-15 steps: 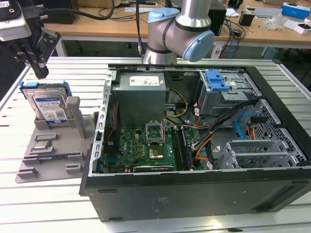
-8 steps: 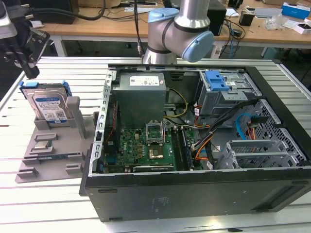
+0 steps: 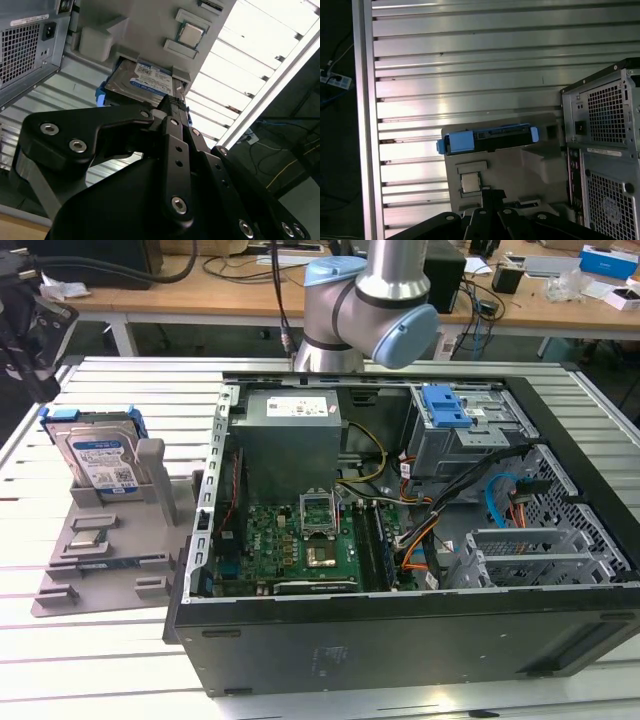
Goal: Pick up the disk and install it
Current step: 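Reach for the disk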
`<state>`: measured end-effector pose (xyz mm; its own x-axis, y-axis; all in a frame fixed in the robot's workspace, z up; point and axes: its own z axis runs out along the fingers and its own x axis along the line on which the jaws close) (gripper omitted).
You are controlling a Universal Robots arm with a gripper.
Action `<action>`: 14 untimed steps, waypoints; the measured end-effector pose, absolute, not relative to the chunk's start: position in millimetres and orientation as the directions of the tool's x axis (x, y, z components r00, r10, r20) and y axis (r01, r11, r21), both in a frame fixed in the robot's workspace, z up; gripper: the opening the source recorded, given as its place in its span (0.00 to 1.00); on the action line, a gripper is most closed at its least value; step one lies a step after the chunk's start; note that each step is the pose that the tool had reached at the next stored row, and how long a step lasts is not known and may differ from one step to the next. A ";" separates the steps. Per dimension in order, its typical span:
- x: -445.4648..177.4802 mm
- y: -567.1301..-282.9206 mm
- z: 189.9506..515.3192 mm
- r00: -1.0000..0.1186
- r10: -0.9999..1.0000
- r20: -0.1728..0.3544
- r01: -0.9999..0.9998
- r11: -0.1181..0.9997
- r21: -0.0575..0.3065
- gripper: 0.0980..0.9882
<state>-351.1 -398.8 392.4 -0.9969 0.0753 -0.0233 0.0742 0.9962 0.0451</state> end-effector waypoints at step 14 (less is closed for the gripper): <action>-367.1 -396.0 391.2 -0.997 0.075 -0.023 0.074 0.996 0.045 0.01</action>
